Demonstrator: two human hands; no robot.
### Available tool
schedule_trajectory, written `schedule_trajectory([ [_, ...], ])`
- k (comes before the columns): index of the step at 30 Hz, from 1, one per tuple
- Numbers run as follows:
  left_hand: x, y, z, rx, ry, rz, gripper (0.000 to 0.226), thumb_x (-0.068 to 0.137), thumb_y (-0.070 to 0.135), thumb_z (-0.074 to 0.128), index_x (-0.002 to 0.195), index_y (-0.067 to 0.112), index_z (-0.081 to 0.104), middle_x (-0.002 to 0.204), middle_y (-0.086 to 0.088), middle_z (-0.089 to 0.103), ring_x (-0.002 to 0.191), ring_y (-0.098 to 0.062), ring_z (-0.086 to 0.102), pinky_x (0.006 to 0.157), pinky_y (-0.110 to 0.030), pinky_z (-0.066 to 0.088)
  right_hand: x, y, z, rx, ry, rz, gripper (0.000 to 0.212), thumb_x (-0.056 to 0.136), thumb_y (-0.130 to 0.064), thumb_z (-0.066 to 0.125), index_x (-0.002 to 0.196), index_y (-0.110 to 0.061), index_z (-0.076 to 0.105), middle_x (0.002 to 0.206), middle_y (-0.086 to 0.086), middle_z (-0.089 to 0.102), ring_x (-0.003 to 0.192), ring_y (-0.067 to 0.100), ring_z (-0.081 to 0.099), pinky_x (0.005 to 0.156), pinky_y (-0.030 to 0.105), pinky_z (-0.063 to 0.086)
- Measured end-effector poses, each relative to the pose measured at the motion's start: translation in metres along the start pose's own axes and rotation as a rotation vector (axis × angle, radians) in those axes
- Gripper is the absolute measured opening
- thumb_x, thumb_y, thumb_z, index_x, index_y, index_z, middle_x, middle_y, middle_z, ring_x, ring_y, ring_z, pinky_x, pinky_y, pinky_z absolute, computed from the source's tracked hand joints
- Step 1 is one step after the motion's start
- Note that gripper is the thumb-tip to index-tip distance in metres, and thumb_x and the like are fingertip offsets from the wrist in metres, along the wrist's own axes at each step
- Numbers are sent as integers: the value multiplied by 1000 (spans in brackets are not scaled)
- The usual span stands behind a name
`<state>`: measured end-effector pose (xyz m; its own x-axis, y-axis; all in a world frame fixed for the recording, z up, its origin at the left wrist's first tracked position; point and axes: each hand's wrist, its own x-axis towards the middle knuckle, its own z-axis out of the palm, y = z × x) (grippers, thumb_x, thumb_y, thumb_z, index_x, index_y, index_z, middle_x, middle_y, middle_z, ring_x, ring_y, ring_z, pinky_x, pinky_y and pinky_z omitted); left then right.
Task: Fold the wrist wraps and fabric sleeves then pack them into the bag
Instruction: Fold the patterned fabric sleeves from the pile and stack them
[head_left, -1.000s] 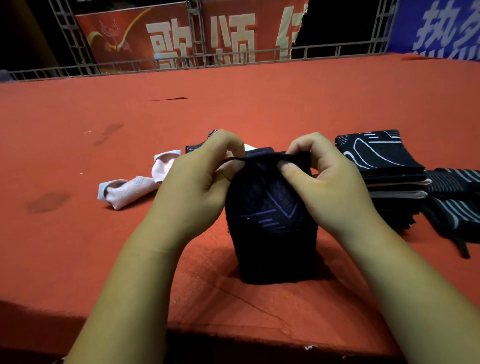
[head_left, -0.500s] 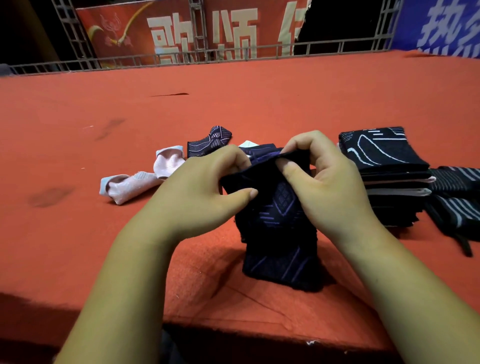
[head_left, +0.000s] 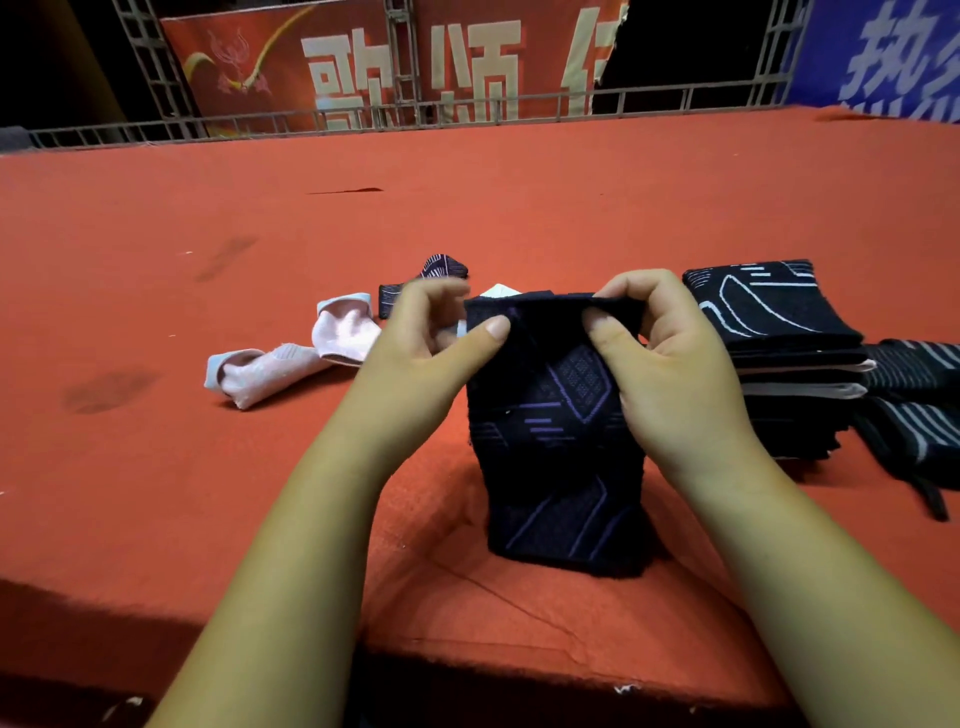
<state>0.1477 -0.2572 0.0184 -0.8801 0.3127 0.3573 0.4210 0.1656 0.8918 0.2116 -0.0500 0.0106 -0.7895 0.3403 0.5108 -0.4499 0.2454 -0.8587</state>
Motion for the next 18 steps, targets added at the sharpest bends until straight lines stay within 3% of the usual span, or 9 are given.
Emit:
schedule_trajectory([
  [4, 1, -14, 16, -155, -83, -128, 36, 109, 35, 61, 104, 0, 68, 91, -5, 67, 85, -18, 61, 77, -37, 51, 1, 3, -5, -24, 62, 34, 16, 101, -14, 70, 109, -27, 67, 100, -9, 72, 93, 8, 67, 88, 39, 56],
  [8, 3, -6, 30, -394, 18, -240, 26, 108, 30, 63, 105, 5, 73, 97, -9, 71, 90, -27, 65, 72, -36, 53, 3, 3, -4, 79, 93, 167, 37, 99, -25, 73, 132, -30, 59, 114, -3, 79, 104, 16, 77, 95, 43, 60],
  [10, 6, -4, 34, -526, 88, -297, 23, 107, 25, 62, 107, 6, 75, 101, -16, 76, 93, -33, 71, 79, -41, 57, 5, 4, -4, 25, 42, 317, 55, 95, -44, 75, 144, -32, 53, 117, -7, 78, 102, 7, 77, 100, 41, 59],
  [12, 8, -6, 36, -623, 108, -356, 31, 107, 24, 61, 120, -2, 73, 118, -23, 77, 109, -40, 75, 100, -53, 59, 3, 7, -6, -132, -102, 394, 72, 87, -59, 74, 151, -43, 48, 117, -13, 77, 101, 3, 76, 105, 44, 57],
  [14, 9, -9, 34, -702, 90, -397, 42, 107, 29, 61, 134, -1, 69, 130, -26, 72, 123, -44, 70, 112, -62, 51, -2, 8, -4, -157, -207, 366, 70, 91, -50, 74, 153, -51, 42, 113, -14, 79, 101, 5, 77, 106, 45, 56],
  [18, 7, 4, 29, -661, 113, -362, 41, 111, 32, 57, 142, 5, 64, 132, -19, 74, 119, -36, 74, 106, -55, 58, 1, 14, -3, -36, -156, 217, 57, 97, -30, 71, 142, -58, 50, 109, -4, 81, 93, 19, 79, 101, 56, 58],
])
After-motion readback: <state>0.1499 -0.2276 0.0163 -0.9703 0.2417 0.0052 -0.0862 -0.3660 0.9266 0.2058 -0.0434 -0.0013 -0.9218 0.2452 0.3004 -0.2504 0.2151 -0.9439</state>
